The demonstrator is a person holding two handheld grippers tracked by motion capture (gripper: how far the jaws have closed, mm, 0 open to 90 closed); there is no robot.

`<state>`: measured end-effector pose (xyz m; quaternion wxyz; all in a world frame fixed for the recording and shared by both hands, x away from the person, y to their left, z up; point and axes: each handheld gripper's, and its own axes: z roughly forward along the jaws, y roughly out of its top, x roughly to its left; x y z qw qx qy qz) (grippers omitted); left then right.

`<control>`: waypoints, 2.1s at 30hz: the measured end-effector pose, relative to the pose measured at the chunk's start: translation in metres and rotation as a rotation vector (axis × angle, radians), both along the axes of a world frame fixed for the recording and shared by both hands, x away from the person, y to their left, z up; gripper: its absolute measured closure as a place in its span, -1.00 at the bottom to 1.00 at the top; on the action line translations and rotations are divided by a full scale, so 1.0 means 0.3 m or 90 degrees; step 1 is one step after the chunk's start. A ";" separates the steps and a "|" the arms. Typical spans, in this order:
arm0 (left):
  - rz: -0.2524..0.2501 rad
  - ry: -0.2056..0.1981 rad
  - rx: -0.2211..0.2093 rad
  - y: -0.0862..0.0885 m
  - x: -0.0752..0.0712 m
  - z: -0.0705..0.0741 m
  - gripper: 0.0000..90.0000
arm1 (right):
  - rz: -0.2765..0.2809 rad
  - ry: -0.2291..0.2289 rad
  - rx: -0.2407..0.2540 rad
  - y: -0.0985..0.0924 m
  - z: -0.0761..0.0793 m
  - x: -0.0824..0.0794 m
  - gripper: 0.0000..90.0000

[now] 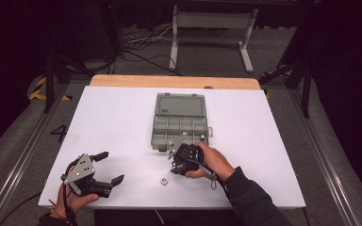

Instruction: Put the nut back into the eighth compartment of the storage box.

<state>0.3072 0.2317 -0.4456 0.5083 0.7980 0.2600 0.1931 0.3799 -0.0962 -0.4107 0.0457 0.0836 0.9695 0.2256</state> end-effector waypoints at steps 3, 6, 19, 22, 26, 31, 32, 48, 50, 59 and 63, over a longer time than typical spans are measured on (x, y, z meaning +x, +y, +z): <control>0.000 0.000 0.000 0.000 0.000 0.000 -0.88 | -0.015 -0.011 0.006 -0.026 0.018 0.008 0.57; 0.000 -0.001 0.001 -0.001 0.000 0.000 -0.88 | -0.025 -0.016 0.013 -0.053 0.038 0.014 0.57; 0.000 0.002 0.004 -0.003 0.002 -0.003 -0.88 | -0.075 -0.057 0.067 -0.161 0.137 0.043 0.57; 0.000 0.002 0.003 -0.003 0.001 -0.003 -0.88 | -0.095 -0.068 0.070 -0.190 0.152 0.053 0.57; 0.001 0.000 0.004 -0.002 0.002 -0.002 -0.88 | -0.122 -0.082 0.074 -0.229 0.168 0.068 0.57; 0.000 0.001 0.003 -0.002 0.002 -0.002 -0.88 | -0.145 -0.089 0.076 -0.256 0.172 0.082 0.57; -0.001 0.002 0.003 -0.001 0.003 -0.003 -0.88 | -0.154 -0.089 0.077 -0.267 0.174 0.089 0.57; -0.001 0.001 0.003 -0.001 0.001 -0.001 -0.88 | -0.188 -0.072 0.066 -0.287 0.124 0.138 0.57; -0.001 0.001 0.004 -0.001 0.001 -0.001 -0.88 | -0.191 -0.067 0.065 -0.285 0.117 0.141 0.57; -0.004 -0.001 -0.002 -0.001 -0.002 0.001 -0.88 | -0.192 -0.059 0.056 -0.274 0.093 0.153 0.56; -0.004 0.000 -0.002 0.000 -0.001 0.001 -0.88 | -0.192 -0.055 0.056 -0.269 0.085 0.157 0.56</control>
